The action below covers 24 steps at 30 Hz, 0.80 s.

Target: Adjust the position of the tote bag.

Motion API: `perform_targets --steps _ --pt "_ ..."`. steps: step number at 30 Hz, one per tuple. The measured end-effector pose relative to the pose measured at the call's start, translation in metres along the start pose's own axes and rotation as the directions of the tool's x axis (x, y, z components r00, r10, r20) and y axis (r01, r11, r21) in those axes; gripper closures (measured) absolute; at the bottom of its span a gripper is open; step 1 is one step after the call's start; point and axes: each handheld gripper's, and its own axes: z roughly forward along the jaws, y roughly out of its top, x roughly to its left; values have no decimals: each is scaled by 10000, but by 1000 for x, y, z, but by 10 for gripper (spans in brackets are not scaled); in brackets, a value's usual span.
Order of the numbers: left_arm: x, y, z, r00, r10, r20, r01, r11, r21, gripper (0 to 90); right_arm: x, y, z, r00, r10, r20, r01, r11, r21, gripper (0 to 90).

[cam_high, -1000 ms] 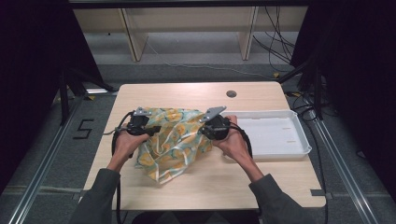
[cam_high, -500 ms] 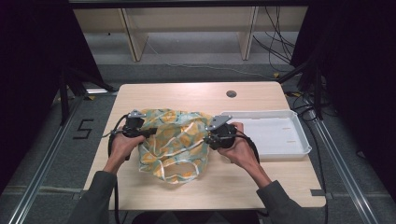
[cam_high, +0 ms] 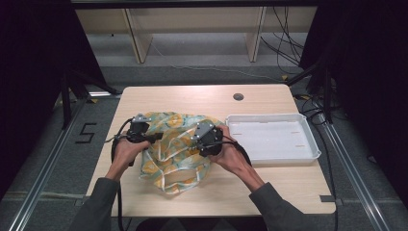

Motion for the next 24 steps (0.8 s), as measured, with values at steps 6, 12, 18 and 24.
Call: perform_targets --steps 6,12,18,24 --pt "-4 -2 -5 9998 12 201 -7 9997 -253 857 -15 0 -12 9959 642 -642 -673 9966 -475 900" --pt "-7 0 -9 9995 105 296 -93 9991 -416 856 -33 15 -29 9960 826 -328 -858 9897 -1143 900" --pt "-2 1 -5 9999 24 121 -19 9993 -382 856 -58 25 -14 9846 1674 504 -1554 9700 -1868 900" --pt "7 -6 5 9998 -158 -116 156 9998 -132 859 -73 20 22 9690 2352 754 -2259 9674 -1144 900"
